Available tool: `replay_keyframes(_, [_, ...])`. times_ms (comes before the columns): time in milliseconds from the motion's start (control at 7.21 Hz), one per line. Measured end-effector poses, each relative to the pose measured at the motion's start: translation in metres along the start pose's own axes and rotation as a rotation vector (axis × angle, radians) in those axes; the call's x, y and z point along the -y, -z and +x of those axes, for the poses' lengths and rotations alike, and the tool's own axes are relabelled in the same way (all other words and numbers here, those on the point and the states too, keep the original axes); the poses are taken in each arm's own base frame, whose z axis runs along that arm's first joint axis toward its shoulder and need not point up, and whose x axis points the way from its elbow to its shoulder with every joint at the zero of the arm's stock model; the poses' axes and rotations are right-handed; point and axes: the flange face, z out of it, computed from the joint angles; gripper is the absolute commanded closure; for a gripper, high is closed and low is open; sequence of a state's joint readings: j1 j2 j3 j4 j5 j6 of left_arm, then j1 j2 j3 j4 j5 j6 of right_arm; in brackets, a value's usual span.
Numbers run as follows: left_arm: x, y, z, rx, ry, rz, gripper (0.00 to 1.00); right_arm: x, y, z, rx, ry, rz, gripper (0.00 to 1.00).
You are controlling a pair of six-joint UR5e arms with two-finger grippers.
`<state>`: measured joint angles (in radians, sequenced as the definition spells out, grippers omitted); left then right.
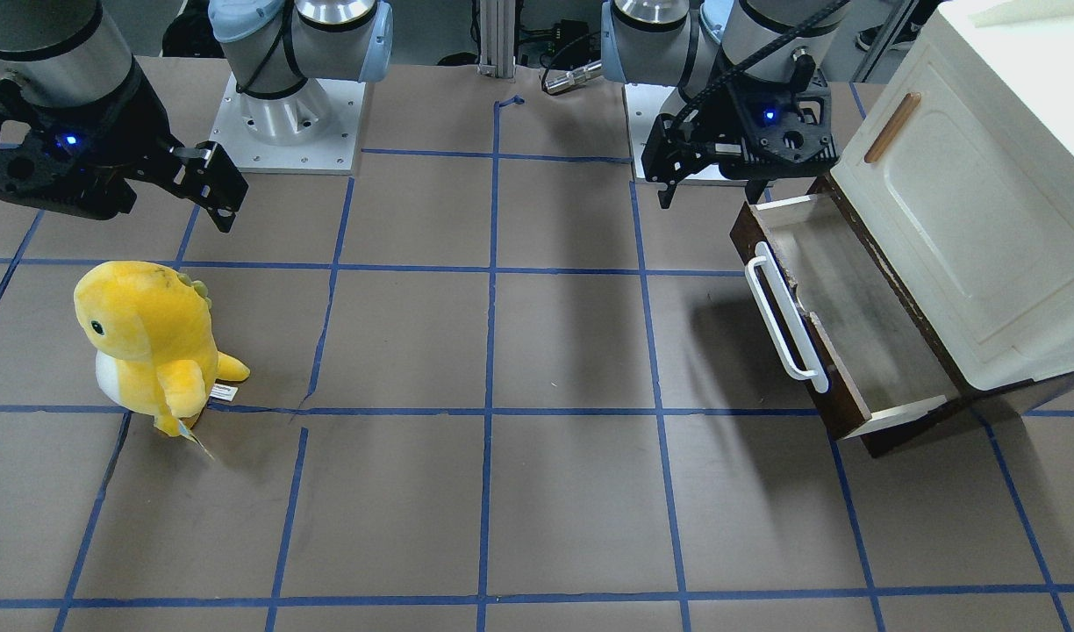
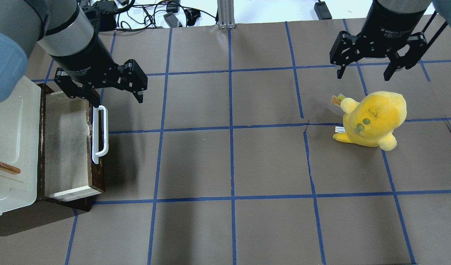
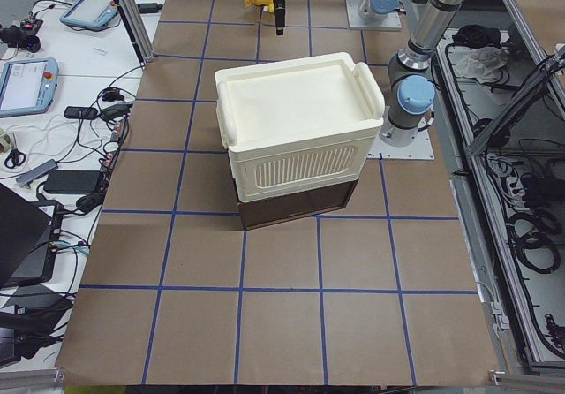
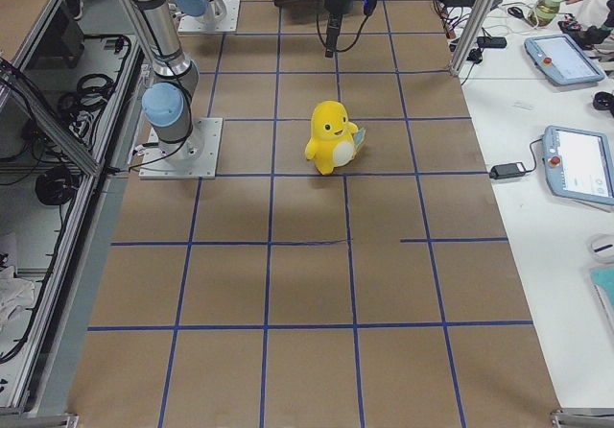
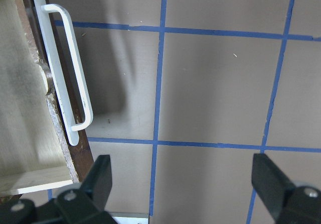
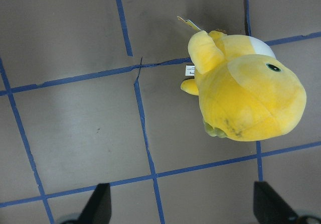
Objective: Pull drawer sideways
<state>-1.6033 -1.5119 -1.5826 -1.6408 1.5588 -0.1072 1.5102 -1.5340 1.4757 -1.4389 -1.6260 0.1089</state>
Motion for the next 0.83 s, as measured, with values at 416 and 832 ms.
replay_keyframes(416, [-0.0028,0.0008,0.0023,-0.011,-0.028,-0.007,0.00,-0.0001,0.0000,-0.0001,0.000,0.000,0.000,0.00])
replay_keyframes(832, [-0.0032,0.0009,0.0029,-0.012,-0.046,-0.008,0.00,-0.0001,0.0000,-0.0001,0.000,0.000,0.000,0.00])
